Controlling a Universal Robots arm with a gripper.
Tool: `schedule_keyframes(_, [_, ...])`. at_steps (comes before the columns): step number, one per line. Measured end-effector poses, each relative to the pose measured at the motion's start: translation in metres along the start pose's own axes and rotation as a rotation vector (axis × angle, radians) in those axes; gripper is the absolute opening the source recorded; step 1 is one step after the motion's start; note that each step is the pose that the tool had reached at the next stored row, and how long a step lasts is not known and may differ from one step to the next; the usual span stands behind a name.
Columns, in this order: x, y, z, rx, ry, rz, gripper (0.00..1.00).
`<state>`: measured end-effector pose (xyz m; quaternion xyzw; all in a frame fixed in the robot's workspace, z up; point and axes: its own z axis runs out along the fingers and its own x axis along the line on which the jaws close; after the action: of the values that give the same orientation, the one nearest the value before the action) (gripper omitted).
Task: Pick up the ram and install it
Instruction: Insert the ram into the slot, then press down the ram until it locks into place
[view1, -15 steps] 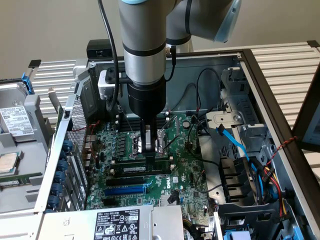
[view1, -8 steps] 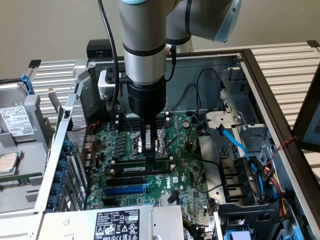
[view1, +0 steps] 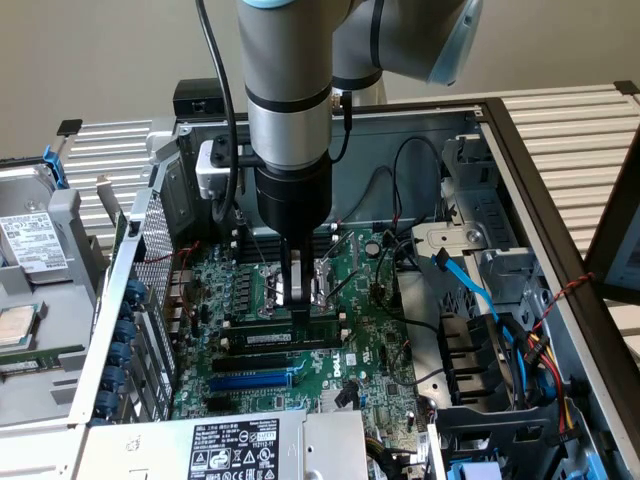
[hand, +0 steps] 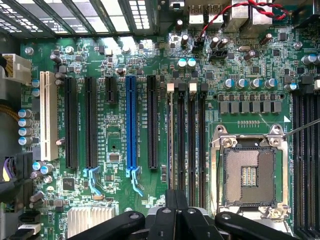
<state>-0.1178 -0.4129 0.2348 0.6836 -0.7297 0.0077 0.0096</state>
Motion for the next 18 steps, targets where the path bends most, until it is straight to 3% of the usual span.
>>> schedule_keyframes(18, [0.0001,0.0000,-0.0028,0.0000,0.0001,0.000,0.10])
